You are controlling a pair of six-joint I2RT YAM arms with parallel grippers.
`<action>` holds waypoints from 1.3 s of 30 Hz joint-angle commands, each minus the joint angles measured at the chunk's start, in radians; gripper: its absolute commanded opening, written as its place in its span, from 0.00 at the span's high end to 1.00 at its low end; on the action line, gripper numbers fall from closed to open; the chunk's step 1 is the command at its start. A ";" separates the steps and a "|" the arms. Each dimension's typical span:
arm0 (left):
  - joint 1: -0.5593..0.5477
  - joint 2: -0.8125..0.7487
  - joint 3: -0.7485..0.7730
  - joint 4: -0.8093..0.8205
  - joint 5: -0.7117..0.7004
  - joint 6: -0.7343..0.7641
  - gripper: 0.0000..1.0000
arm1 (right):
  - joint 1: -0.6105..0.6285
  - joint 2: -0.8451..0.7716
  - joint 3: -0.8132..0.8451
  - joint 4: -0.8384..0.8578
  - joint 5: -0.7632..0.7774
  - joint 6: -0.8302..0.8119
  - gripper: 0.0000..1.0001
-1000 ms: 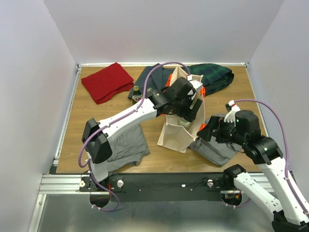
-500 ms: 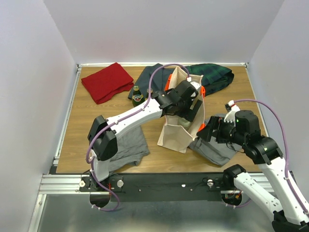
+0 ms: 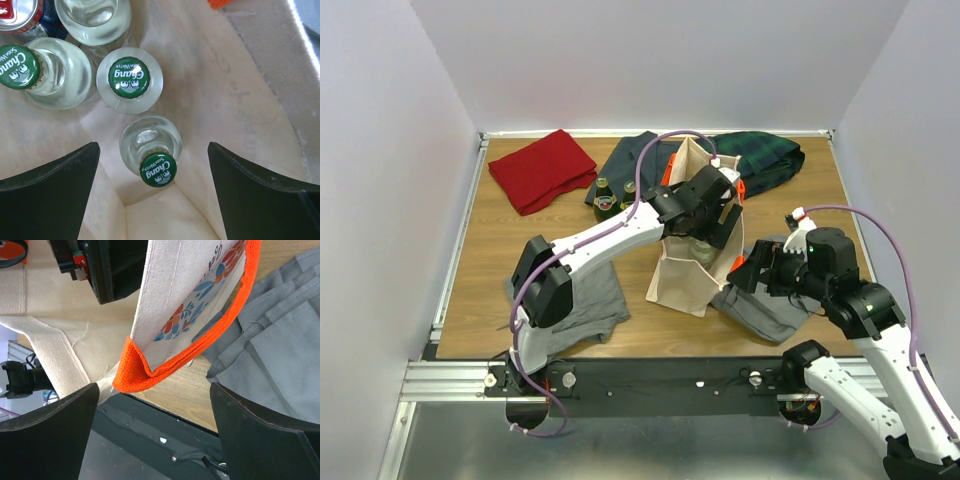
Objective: Take the beverage out of the canvas bag
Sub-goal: Take out the drink from the canvas bag.
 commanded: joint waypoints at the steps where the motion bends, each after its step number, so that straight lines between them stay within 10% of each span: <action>1: -0.006 0.007 0.022 -0.005 -0.003 -0.008 0.03 | 0.004 0.003 -0.019 -0.020 0.004 -0.014 0.00; 39: -0.008 0.037 0.031 -0.059 -0.016 -0.003 0.33 | 0.004 0.009 -0.019 -0.022 0.008 -0.011 0.00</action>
